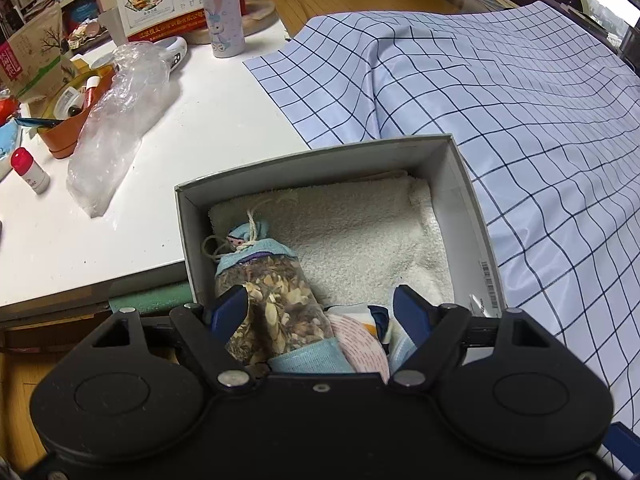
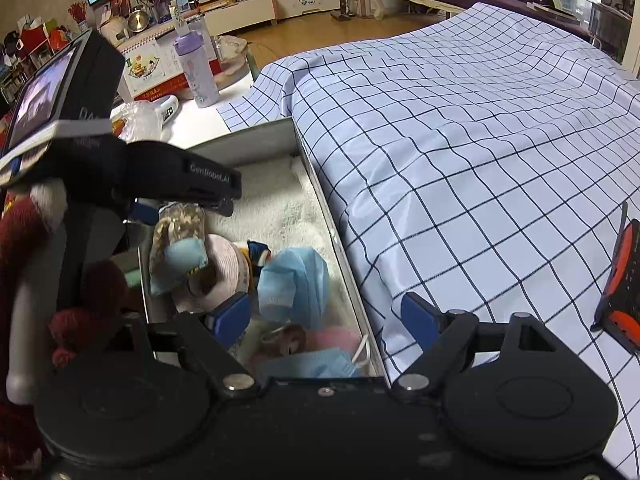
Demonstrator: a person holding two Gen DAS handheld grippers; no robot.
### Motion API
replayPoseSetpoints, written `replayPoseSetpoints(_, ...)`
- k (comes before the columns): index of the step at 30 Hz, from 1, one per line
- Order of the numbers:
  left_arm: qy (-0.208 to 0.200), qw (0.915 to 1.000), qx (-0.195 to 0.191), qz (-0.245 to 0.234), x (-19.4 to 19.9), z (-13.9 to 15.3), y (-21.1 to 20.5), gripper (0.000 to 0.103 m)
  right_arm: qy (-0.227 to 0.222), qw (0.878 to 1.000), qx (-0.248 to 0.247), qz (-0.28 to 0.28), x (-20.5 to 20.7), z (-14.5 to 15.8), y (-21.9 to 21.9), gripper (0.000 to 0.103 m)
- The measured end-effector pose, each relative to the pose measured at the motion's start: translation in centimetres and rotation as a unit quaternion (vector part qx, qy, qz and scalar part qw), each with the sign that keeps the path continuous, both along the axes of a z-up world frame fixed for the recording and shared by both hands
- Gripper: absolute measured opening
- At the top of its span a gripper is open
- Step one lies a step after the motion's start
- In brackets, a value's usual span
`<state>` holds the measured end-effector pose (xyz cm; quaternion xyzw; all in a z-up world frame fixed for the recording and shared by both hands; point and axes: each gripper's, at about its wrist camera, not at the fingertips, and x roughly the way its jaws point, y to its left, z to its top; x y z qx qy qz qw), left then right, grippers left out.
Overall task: Organize soft objects
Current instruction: 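Open the left tool to drop the sachet while the right tool releases the tape roll into the box, then withdraw the right tool from the box toward the radio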
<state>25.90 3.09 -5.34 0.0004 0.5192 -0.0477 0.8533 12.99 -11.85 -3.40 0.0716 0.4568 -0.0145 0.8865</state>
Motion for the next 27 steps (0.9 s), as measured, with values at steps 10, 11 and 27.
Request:
replayPoseSetpoints(10,0.008,0.9999,-0.006,-0.008,-0.4,-0.3,0.0,0.076,0.000,1.000,-0.009,-0.018,-1.6,0.5,0.0,0.103)
replayPoseSetpoints(11,0.006,0.9999,-0.004,-0.009,-0.5,-0.2,0.0,0.076,-0.004,1.000,-0.007,-0.019,-1.8,0.6,-0.1,0.103)
replayPoseSetpoints(27,-0.001,0.9991,0.023,-0.037,-3.5,-0.2,-1.6,0.084,0.028,0.998,-0.034,-0.040,-4.6,0.0,-0.6,0.103)
